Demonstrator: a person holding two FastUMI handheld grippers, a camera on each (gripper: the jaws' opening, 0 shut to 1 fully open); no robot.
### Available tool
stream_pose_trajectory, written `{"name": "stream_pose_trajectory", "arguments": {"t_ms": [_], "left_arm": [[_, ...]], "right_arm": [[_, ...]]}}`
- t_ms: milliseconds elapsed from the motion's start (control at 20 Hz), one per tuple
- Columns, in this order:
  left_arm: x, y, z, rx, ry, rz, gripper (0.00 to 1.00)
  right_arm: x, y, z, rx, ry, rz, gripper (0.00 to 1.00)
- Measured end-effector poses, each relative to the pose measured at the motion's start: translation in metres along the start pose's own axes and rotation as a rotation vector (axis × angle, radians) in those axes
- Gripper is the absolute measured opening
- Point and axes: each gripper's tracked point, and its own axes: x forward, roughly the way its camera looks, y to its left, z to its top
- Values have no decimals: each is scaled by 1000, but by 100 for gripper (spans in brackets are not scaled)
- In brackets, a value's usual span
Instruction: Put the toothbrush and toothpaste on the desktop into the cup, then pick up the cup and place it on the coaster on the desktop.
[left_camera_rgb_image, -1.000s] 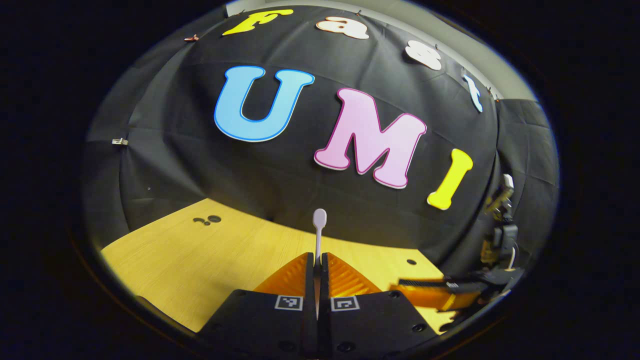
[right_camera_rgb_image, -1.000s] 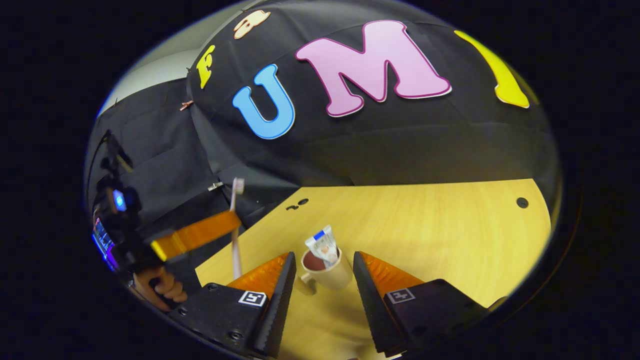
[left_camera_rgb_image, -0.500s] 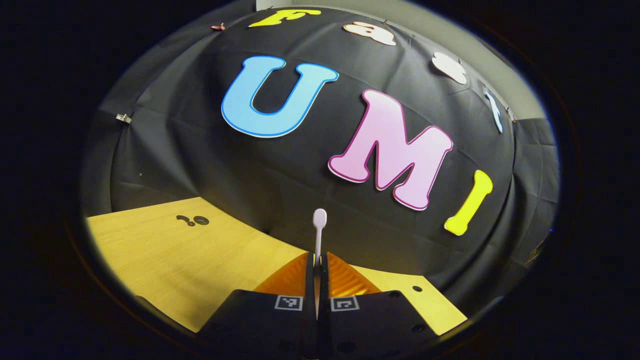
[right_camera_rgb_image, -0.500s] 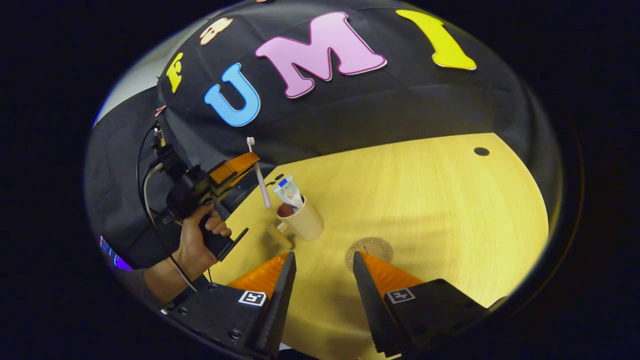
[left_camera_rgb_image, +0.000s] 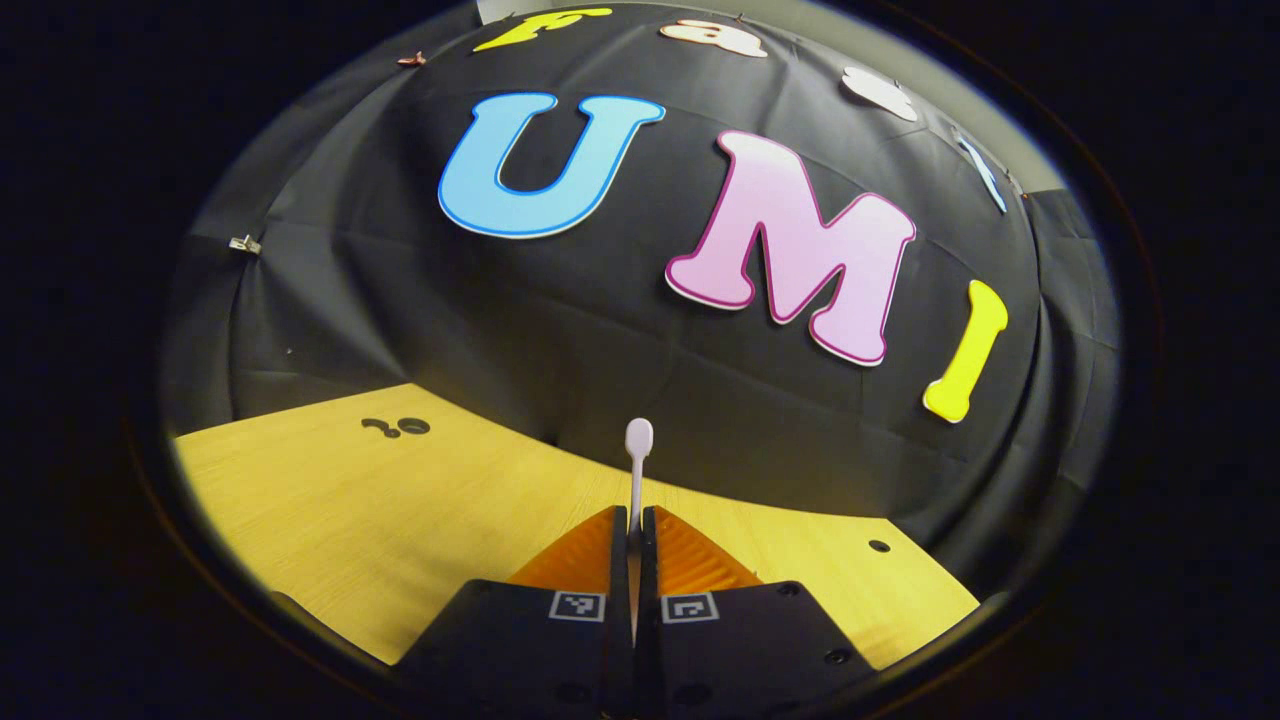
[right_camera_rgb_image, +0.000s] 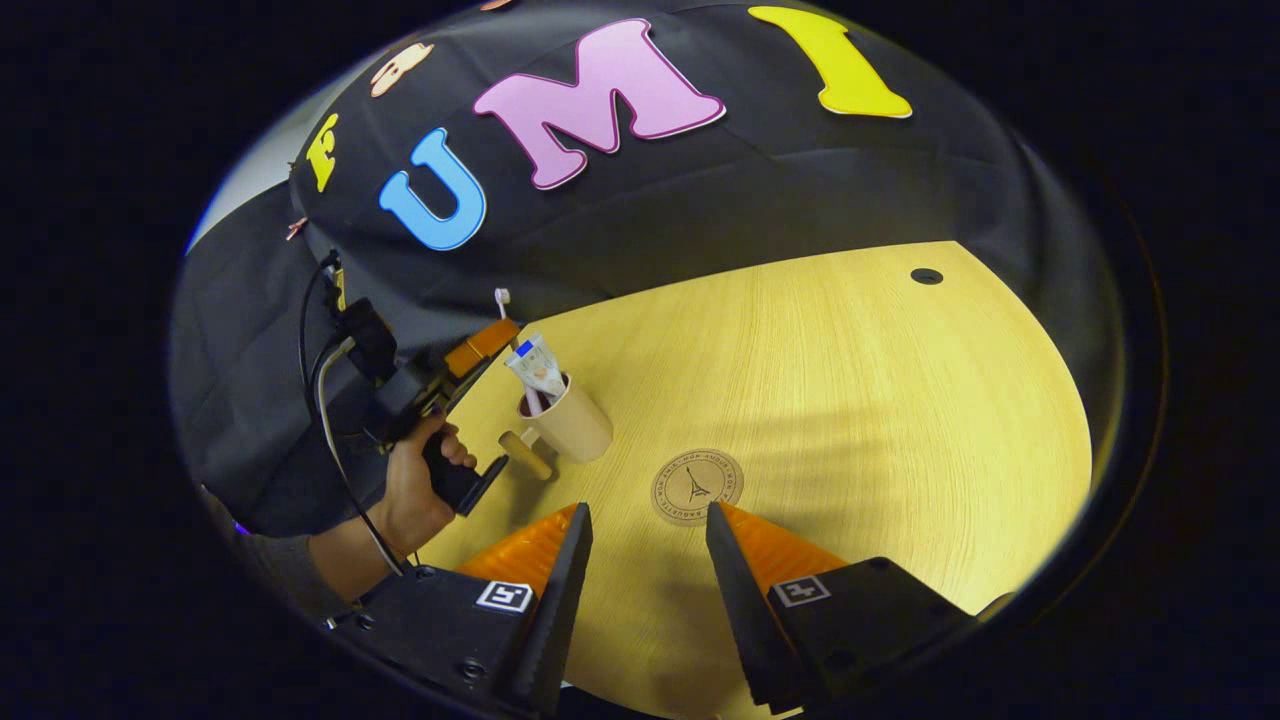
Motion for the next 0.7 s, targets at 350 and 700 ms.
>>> {"name": "stream_pose_trajectory", "arguments": {"t_ms": [350, 700], "left_arm": [[-12, -5, -10, 22, 49, -43, 12], [-47, -1, -17, 79, 159, -59, 39]], "right_arm": [[-3, 6, 1, -5, 4, 12, 71], [-8, 15, -2, -13, 23, 30, 71]]}}
